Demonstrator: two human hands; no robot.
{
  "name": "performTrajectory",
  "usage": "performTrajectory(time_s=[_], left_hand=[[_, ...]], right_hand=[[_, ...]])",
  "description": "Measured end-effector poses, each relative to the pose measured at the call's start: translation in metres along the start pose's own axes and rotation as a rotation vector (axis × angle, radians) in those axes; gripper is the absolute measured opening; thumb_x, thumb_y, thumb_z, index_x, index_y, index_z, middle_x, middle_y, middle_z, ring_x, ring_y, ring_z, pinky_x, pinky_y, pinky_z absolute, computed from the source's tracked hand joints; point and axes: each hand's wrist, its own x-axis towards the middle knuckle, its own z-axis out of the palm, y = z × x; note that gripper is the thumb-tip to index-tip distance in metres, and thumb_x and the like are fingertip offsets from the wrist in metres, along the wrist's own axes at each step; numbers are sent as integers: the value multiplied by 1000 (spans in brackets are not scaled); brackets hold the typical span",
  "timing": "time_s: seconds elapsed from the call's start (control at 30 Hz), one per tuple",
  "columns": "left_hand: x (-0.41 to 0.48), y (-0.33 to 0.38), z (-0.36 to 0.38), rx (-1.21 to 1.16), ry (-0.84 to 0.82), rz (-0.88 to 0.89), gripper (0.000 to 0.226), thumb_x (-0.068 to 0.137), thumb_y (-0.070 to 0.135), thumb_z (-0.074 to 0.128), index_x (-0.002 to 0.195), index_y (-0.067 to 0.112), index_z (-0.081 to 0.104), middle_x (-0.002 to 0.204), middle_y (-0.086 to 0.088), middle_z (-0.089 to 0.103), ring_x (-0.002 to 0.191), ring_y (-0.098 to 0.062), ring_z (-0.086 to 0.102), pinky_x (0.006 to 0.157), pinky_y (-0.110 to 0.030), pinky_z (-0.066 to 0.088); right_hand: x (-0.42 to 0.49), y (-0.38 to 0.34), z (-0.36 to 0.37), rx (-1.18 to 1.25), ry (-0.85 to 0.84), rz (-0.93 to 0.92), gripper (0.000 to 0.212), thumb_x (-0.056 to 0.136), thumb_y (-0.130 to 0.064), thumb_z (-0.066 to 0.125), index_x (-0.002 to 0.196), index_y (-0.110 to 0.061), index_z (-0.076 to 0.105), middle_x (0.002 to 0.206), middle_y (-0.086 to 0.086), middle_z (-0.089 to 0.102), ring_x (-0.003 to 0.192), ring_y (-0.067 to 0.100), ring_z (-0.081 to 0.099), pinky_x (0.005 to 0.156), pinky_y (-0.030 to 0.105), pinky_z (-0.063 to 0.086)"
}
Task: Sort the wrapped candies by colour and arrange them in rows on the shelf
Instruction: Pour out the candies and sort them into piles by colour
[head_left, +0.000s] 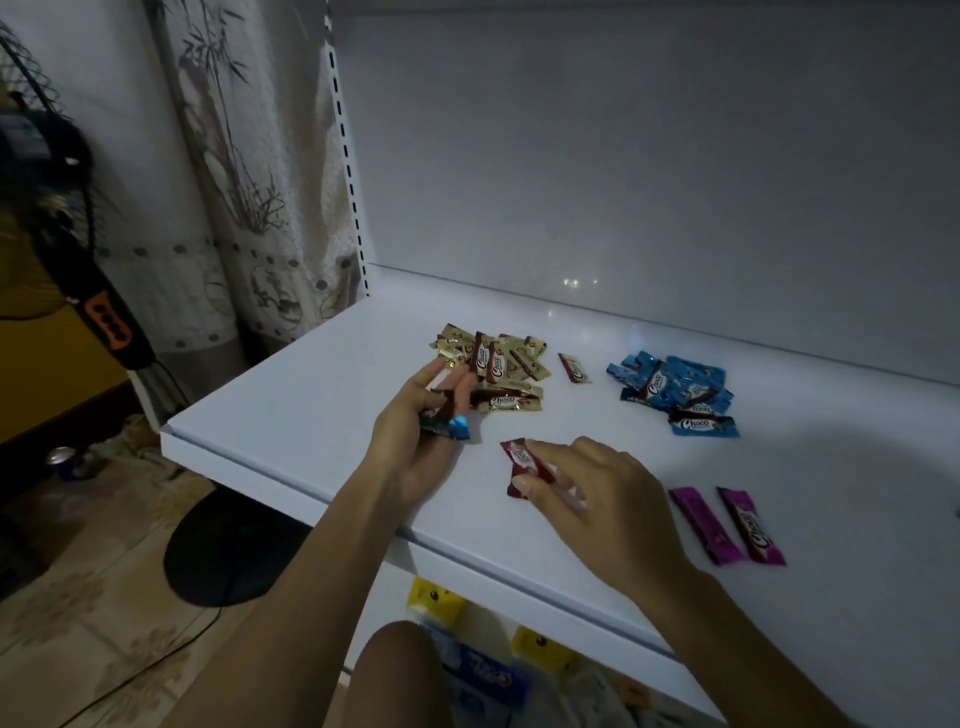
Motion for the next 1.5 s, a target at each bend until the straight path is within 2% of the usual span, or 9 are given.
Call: performTrajectory(time_s=[0.17,0.37,0.57,0.77,0.93,1.07,1.23,1.37,1.5], left_hand=[[-19,-15,23,-2,-212,-55,46,89,-11,26,122,4,55,116,-17,68,107,-26,66,85,-33,56],[-27,-18,35,158,-346,-2,50,92,-5,28,133,12,50,129,-7,62,116,-25,61,95,-35,51],[-22,-18,32,149,-260,-7,53,94,-8,32,141,14,42,126,-19,62,114,-28,63,103,-40,44],[-13,-24,37,333,-203,61,51,97,-5,41,145,9,33,126,-18,61,97,-22,70,81,-32,59],[-17,-51,55,597,-251,109,26,98,9,47,121,11,59,113,0,71,97,-17,69,56,-22,56],[-17,-76,72,624,-207,115,23,101,8,39,111,15,60,100,0,72,78,-9,69,51,-19,52],[-11,-120,85,834,-115,114,26,104,23,36,104,14,60,72,3,60,53,-9,42,42,-16,29],[-8,-152,79,1056,-84,373,21,101,28,42,94,13,55,69,2,62,57,-2,52,56,-23,37],[-11,-159,75,1136,-162,434,19,99,30,47,85,19,52,63,8,67,57,3,56,60,-28,40]], right_hand=[[23,-10,1,78,23,-25,48,85,-44,59,124,-17,60,108,-5,63,80,-5,51,69,0,36],[28,-15,4,140,11,-85,34,89,-36,51,113,-16,65,107,-3,64,86,7,62,71,20,53],[23,-8,-3,21,154,-135,29,94,-25,51,110,-11,69,98,2,66,78,11,63,66,13,48],[14,17,-21,-35,236,-25,29,93,-25,50,101,-7,71,94,5,69,75,14,65,63,22,54],[13,26,-36,63,240,133,33,92,-27,49,106,-7,71,89,4,74,66,15,67,58,28,56],[7,35,-58,62,207,313,30,90,-28,50,105,-16,73,83,0,74,65,14,67,60,33,55],[6,73,-88,57,211,534,23,95,-19,54,111,-18,70,63,-6,65,52,-1,60,58,12,46],[10,103,-97,-66,131,574,23,92,-23,57,109,-22,71,89,0,74,70,14,68,66,35,56],[29,122,-87,-232,321,400,20,89,-18,62,105,-16,73,87,5,74,71,23,68,59,30,54]])
